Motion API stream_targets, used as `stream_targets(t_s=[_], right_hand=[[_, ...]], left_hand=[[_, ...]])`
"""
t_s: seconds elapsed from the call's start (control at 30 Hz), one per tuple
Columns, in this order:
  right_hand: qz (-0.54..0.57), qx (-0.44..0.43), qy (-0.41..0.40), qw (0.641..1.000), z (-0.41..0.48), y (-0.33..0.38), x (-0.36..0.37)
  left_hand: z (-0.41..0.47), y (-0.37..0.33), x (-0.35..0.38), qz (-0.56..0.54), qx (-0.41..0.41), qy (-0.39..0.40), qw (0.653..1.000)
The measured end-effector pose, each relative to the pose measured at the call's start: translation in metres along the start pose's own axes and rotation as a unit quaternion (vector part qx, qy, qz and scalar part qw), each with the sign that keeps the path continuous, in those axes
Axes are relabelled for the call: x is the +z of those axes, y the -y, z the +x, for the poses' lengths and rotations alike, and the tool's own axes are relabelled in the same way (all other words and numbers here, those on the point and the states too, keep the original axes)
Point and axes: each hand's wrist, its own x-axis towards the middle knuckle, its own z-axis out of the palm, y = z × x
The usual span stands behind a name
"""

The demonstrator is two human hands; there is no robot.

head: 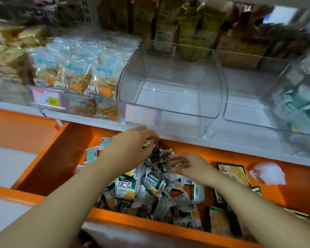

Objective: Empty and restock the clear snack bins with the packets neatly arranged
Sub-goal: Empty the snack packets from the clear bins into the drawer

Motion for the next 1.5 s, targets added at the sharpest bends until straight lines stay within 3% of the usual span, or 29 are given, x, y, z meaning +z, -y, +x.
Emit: stream_targets(t_s=[0.27, 0.43, 0.63, 0.8, 0.87, 0.97, 1.13, 1.3, 1.5], right_hand=[[0.011, -0.063, -0.093, 0.994, -0.102, 0.016, -0.087], [0.033, -0.083, -0.207, 0.974, -0.161, 0.003, -0.152], [0.042, -0.084, -0.377, 0.921, -0.209, -0.044, -0.233], [0.037, -0.042, -0.432, 0.900, -0.209, -0.087, -0.281], [0.009, -0.014, -0.426, 0.904, -0.198, -0.102, -0.297], [-0.065, 0.050, -0.337, 0.938, -0.175, -0.116, -0.316], [-0.158, 0.061, -0.246, 0.954, -0.132, -0.128, -0.332], [-0.085, 0.066, -0.207, 0.972, -0.100, -0.131, -0.341], [-0.099, 0.145, -0.216, 0.960, -0.092, -0.137, -0.353]], left_hand=[[0.027, -0.108, 0.011, -0.079, 0.105, -0.064, 0.989], [0.063, -0.184, 0.018, -0.089, 0.196, -0.086, 0.973], [0.117, -0.255, 0.044, -0.104, 0.227, -0.047, 0.967], [0.157, -0.286, 0.074, -0.112, 0.232, -0.003, 0.966], [0.171, -0.296, 0.083, -0.119, 0.232, 0.003, 0.965], [0.187, -0.305, 0.095, -0.142, 0.232, 0.015, 0.962], [0.201, -0.301, 0.108, -0.209, 0.257, -0.004, 0.944], [0.201, -0.301, 0.108, -0.236, 0.250, 0.006, 0.939], [0.201, -0.298, 0.108, -0.237, 0.248, 0.017, 0.939]])
